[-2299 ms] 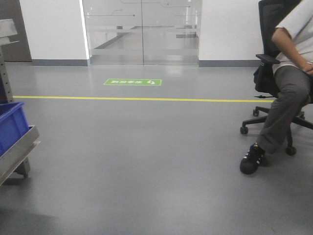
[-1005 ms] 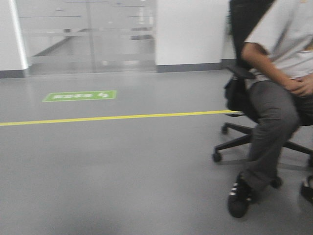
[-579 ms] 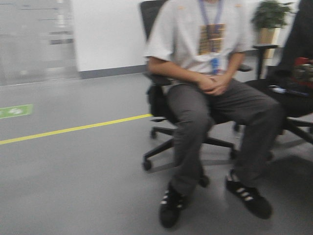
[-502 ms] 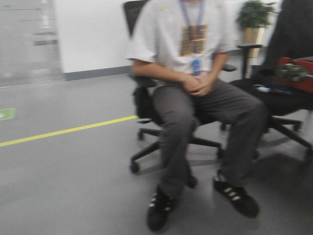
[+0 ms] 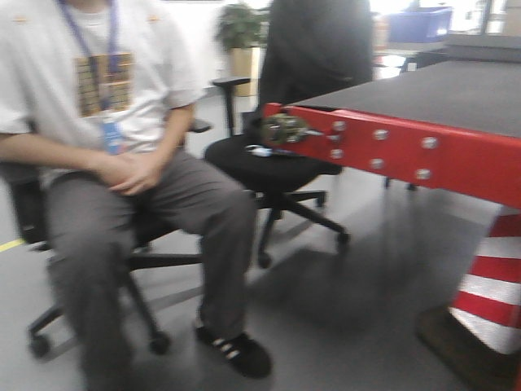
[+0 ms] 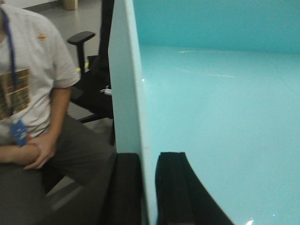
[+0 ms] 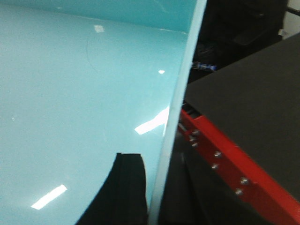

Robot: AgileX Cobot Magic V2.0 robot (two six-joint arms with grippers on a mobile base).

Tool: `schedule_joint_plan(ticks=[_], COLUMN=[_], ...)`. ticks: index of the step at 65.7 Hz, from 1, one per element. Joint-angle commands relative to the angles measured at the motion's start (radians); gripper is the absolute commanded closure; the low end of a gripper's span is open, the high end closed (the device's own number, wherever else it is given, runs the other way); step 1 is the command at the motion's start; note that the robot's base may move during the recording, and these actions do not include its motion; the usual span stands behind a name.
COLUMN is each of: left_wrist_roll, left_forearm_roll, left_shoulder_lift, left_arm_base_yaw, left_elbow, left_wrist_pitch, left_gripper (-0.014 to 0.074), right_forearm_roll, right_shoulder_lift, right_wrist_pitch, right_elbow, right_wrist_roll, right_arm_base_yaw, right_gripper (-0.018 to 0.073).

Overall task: Fetch blue bin and place on conveyor start
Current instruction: 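Hold the bin with both grippers while the base drives across the floor, then hold the bin while the base aligns with the grey conveyor belt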

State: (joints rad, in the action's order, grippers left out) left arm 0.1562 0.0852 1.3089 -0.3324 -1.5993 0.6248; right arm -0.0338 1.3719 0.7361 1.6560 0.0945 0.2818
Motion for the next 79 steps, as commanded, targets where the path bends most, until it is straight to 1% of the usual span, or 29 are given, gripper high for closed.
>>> schedule_joint_plan(ticks=[1,79], left_wrist_roll=[0.007,0.007], left_forearm_roll=[-0.070,-0.070], left_shoulder_lift=[-0.017,-0.017], left_arm_base_yaw=[-0.014,-0.013], left_elbow=[-0.009,-0.009], left_wrist_pitch=[-0.042,-0.041], left_gripper=[0.0707,0.0707], right_forearm_roll=[-0.029,-0.029], right_shoulder_lift=[-0.009,-0.009], right_wrist_pitch=[-0.087,-0.087], right_elbow=[0.003,0.003], right_wrist_roll=[-0.031,-0.031], right_arm_base_yaw=[0.005,0.005], right_gripper=[0.0711,0.0711])
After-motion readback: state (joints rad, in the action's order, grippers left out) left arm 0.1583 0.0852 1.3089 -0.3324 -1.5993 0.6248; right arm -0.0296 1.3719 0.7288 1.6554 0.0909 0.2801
